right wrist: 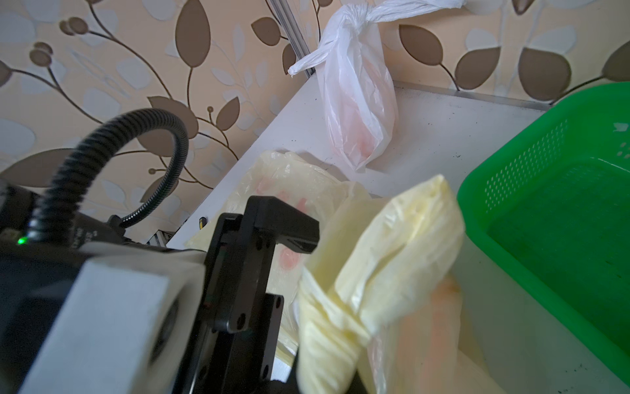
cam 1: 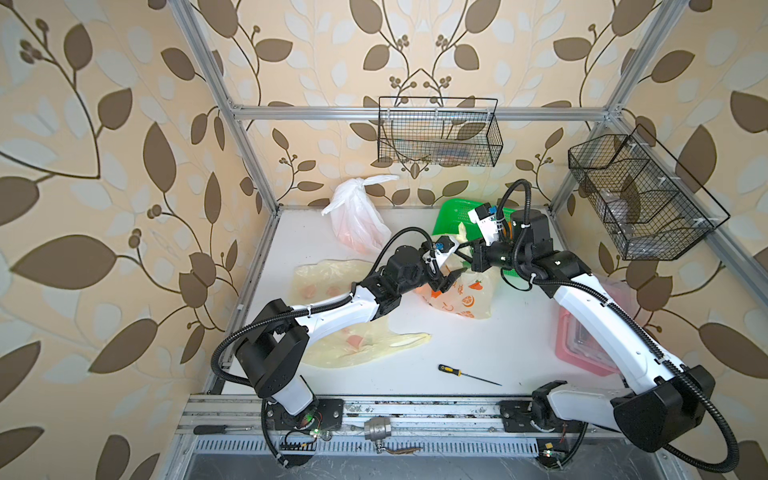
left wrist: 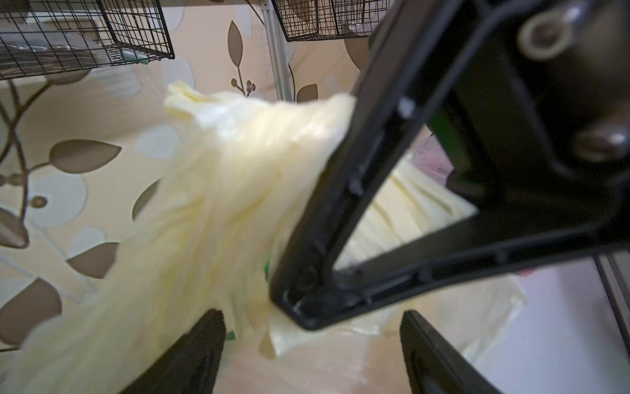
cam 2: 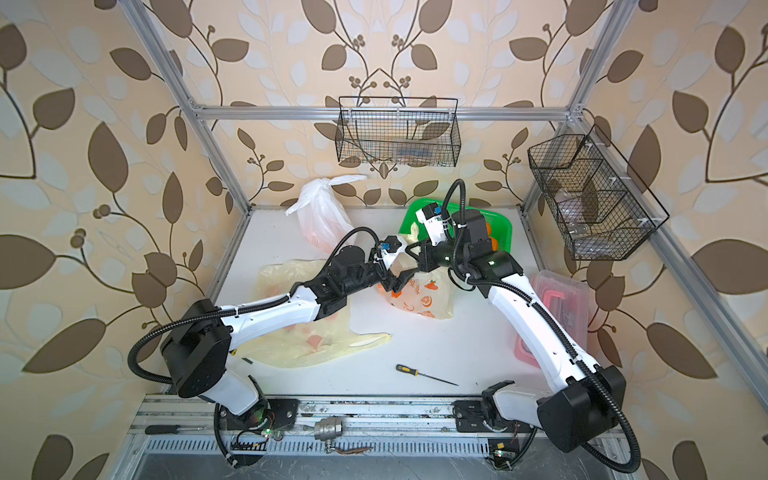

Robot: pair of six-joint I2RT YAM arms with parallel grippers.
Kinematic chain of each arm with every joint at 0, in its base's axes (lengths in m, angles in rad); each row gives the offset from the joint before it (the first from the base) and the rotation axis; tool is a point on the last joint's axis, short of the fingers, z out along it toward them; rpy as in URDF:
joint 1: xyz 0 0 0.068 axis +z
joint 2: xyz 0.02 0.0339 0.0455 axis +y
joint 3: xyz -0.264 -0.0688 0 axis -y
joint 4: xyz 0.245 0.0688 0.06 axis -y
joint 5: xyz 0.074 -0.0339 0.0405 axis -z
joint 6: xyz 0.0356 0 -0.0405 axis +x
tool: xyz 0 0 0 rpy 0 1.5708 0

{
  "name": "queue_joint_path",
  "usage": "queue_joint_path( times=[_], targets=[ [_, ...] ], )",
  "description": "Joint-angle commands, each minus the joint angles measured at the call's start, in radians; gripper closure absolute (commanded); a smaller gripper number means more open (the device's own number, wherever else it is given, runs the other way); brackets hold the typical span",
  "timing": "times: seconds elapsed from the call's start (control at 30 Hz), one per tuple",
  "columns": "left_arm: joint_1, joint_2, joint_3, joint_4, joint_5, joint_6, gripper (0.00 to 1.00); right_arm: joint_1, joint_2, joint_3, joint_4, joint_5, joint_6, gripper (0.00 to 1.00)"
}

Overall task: Place the oranges into plastic bags & tie knots
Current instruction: Tie the plastic bag at the center of the board.

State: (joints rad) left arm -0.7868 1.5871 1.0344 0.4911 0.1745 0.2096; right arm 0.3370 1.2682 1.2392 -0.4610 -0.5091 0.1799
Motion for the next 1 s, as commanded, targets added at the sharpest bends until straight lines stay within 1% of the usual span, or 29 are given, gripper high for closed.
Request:
queue_joint_path(
  times=[0.0, 0.13, 0.23, 0.37, 0.6, 0.67, 0.73, 0.8, 0.87, 0.93, 0.97],
  targets=[
    [-0.002, -0.007, 0.021, 0.050, -0.020, 0.001, 0.15, -0.006, -0.025, 0.011, -0.017, -0.063, 0.001, 1.00],
    [-0.002, -0.014, 0.026, 0.060, 0.016, -0.024, 0.17, -0.006, -0.022, 0.007, 0.003, -0.071, 0.013, 1.00],
    [-0.002, -0.009, 0.037, 0.061, 0.072, -0.047, 0.24, -0.003, -0.023, -0.025, 0.037, -0.070, 0.033, 1.00],
    [-0.002, -0.004, 0.040, 0.079, 0.095, -0.071, 0.31, 0.010, -0.018, -0.023, 0.043, -0.058, 0.034, 1.00],
    [-0.002, -0.008, 0.049, 0.092, 0.123, -0.093, 0.30, 0.026, -0.014, -0.026, 0.036, -0.031, 0.028, 1.00],
    [-0.002, -0.010, 0.050, 0.094, 0.116, -0.094, 0.33, 0.032, -0.011, -0.024, 0.035, -0.027, 0.027, 1.00],
    [-0.002, -0.012, 0.050, 0.099, 0.105, -0.097, 0.38, 0.037, -0.009, -0.024, 0.032, -0.023, 0.026, 1.00],
    [-0.002, -0.014, 0.044, 0.107, 0.097, -0.102, 0.46, 0.040, -0.007, -0.020, 0.025, -0.013, 0.020, 1.00],
    [-0.002, -0.016, 0.043, 0.112, 0.097, -0.108, 0.56, 0.042, -0.007, -0.019, 0.019, -0.004, 0.016, 1.00],
    [-0.002, -0.016, 0.038, 0.116, 0.100, -0.111, 0.70, 0.045, -0.012, -0.020, 0.021, 0.001, 0.010, 1.00],
    [-0.002, -0.016, 0.038, 0.118, 0.101, -0.113, 0.75, 0.048, -0.013, -0.020, 0.021, 0.005, 0.008, 1.00]
  ],
)
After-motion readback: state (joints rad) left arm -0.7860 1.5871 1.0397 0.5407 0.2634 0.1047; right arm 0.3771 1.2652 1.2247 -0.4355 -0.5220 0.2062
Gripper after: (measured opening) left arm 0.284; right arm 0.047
